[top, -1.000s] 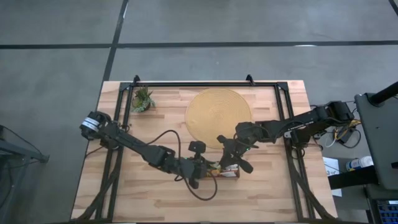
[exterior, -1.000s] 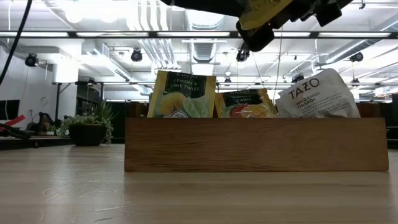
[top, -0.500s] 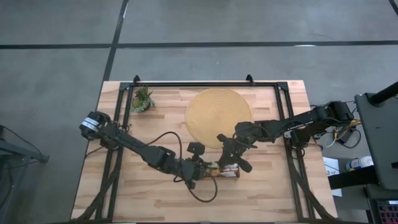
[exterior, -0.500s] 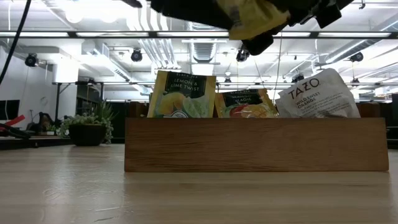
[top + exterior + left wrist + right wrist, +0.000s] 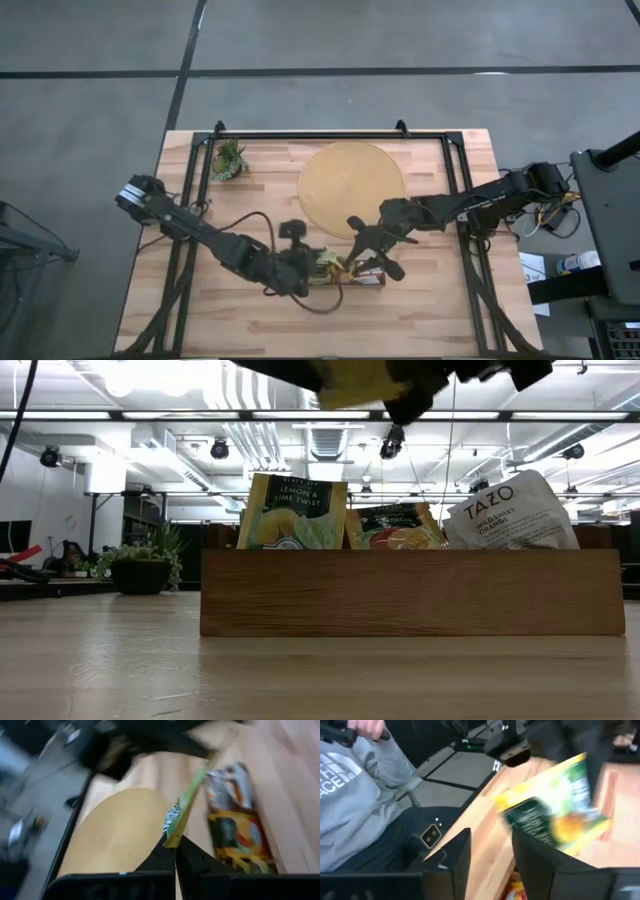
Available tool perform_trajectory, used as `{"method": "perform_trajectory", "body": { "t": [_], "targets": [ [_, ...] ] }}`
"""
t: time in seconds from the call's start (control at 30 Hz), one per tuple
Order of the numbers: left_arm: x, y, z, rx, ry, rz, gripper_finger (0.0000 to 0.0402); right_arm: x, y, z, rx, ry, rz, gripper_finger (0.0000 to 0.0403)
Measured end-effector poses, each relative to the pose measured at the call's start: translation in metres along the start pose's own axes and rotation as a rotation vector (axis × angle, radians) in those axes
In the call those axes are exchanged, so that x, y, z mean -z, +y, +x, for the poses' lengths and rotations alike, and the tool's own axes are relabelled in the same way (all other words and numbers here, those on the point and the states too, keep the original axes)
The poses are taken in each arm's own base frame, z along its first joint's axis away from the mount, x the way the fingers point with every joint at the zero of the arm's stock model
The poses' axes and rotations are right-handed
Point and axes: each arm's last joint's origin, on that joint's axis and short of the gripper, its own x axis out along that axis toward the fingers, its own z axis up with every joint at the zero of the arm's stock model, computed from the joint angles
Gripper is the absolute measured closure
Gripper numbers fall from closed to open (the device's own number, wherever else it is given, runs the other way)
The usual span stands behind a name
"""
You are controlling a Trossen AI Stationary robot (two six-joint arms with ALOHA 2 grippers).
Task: Pick & Place Tea
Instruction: Put the yellow tea bag into the left section of the wooden organizer
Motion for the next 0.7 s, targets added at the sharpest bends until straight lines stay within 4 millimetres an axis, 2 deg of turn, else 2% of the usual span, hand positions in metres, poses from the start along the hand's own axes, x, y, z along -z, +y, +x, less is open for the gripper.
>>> {"method": "perform_trajectory", "body": {
  "t": [0.17, 0.23, 0.37, 0.43, 0.6, 0.7],
  "targets": [
    [-0.004, 0.018, -0.022, -0.092, -0.021, -0.292, 0.0401, -0.015, 0.014, 0.003, 0.116, 0.0, -0.106, 0.0232],
    [-0.004, 0.017, -0.026, -0.094, -0.029, -0.312, 0.0401, -0.023, 0.022, 0.004, 0.231, 0.029, -0.169, 0.0223],
    [-0.003, 0.011, -0.024, -0.08, -0.03, -0.281, 0.0401, -0.027, 0.036, 0.005, 0.573, 0.15, -0.238, 0.0211],
    [-0.004, 0.011, -0.024, -0.08, -0.039, -0.281, 0.0401, -0.03, 0.046, 0.006, 0.689, 0.169, -0.277, 0.0208],
    [-0.006, 0.012, -0.024, -0.099, -0.056, -0.295, 0.0401, -0.042, 0.067, 0.008, 0.741, 0.107, -0.336, 0.0207],
    [-0.006, 0.012, -0.024, -0.104, -0.063, -0.302, 0.0401, -0.043, 0.072, 0.008, 0.74, 0.101, -0.347, 0.0208]
  ]
}}
